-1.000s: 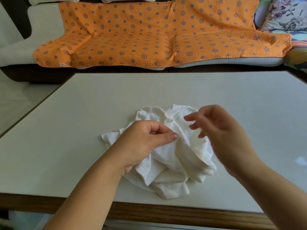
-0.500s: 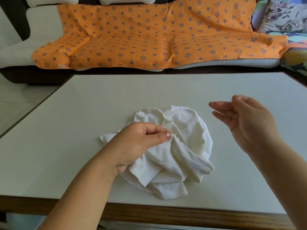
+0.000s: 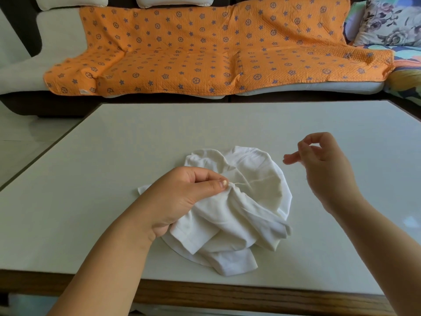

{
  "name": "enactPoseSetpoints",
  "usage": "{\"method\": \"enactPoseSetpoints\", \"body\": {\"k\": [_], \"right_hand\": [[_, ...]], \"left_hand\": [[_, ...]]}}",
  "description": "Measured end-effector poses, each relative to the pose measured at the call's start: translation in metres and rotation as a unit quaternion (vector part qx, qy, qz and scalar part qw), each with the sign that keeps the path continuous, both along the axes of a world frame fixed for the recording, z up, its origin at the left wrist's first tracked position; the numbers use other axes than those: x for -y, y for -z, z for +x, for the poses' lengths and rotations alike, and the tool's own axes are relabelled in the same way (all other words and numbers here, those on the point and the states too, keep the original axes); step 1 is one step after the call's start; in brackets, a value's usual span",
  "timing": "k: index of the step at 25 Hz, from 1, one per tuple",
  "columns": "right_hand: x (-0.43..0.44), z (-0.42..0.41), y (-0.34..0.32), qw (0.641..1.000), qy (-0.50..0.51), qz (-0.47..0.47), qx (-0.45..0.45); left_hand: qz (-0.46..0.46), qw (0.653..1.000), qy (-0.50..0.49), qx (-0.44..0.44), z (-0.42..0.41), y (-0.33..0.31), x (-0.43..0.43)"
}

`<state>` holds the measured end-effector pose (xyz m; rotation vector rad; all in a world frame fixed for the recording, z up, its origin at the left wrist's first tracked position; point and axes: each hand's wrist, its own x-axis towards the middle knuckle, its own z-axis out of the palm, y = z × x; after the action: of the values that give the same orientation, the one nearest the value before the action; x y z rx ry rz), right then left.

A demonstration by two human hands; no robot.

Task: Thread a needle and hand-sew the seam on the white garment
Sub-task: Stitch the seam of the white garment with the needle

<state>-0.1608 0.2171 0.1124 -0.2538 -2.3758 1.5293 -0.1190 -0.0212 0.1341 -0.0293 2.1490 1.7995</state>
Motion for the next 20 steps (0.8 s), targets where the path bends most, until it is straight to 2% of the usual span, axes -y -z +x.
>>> {"method": "enactPoseSetpoints", "body": {"k": [4, 8, 12, 17, 20], "right_hand": [[0.026, 0.038, -0.028, 0.971, -0.181, -0.157, 0.008], [0.053, 0.073, -0.033, 0.930, -0.318, -0.151, 0.104], [0.057, 0.071, -0.022, 0.931, -0.304, -0.133, 0.151], [0.058, 0.069, -0.018, 0.939, -0.289, -0.103, 0.155], [0.057, 0.068, -0.018, 0.942, -0.282, -0.095, 0.155]], "left_hand": [[-0.014, 1.000, -0.013, -0.007, -0.002, 0.002, -0.001], [-0.017, 0.999, -0.005, -0.031, -0.002, 0.001, -0.003], [-0.015, 0.999, 0.013, -0.035, -0.001, 0.002, 0.000], [0.023, 1.000, 0.005, -0.002, -0.003, 0.003, 0.004], [0.016, 1.000, 0.015, 0.000, -0.003, 0.003, 0.006]]}}
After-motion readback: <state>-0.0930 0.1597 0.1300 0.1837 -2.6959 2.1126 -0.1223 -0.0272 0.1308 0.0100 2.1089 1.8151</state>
